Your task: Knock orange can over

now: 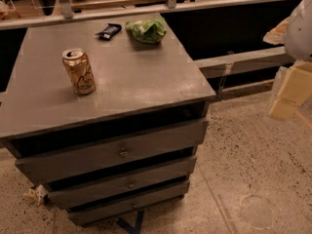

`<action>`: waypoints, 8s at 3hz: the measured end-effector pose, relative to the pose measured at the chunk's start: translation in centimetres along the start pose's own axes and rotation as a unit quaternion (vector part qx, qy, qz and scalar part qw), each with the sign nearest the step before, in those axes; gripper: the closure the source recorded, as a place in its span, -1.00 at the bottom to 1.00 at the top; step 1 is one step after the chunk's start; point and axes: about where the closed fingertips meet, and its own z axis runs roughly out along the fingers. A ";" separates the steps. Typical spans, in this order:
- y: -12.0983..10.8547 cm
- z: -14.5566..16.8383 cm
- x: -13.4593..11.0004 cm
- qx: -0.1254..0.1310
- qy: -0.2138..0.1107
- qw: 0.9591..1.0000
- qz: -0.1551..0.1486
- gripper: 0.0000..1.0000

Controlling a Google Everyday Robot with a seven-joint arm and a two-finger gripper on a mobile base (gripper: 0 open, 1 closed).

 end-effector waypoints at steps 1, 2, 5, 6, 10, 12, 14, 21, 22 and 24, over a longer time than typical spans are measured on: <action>0.0 0.0 0.0 0.000 0.000 1.000 0.000 -1.00; -0.1 0.0 -0.3 0.000 -0.017 1.000 0.016 -1.00; 0.0 4.3 -1.9 0.019 -0.257 0.940 0.223 -1.00; -1.7 4.4 -6.4 0.037 -0.354 0.908 0.222 -1.00; -1.7 4.2 -14.0 0.016 -0.472 0.857 0.207 -1.00; 0.8 9.4 -20.9 -0.046 -0.512 0.845 0.146 -1.00; 0.0 15.2 -24.8 -0.031 -0.528 0.840 0.121 -1.00; -6.8 23.0 -39.9 -0.074 -0.580 0.805 0.101 -1.00; -6.5 23.4 -41.4 -0.113 -0.582 0.801 0.088 -0.65; -6.4 22.8 -42.9 -0.139 -0.590 0.793 0.065 0.30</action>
Offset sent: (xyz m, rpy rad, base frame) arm 0.0043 0.0036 -0.0028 0.1046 0.0057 -0.0493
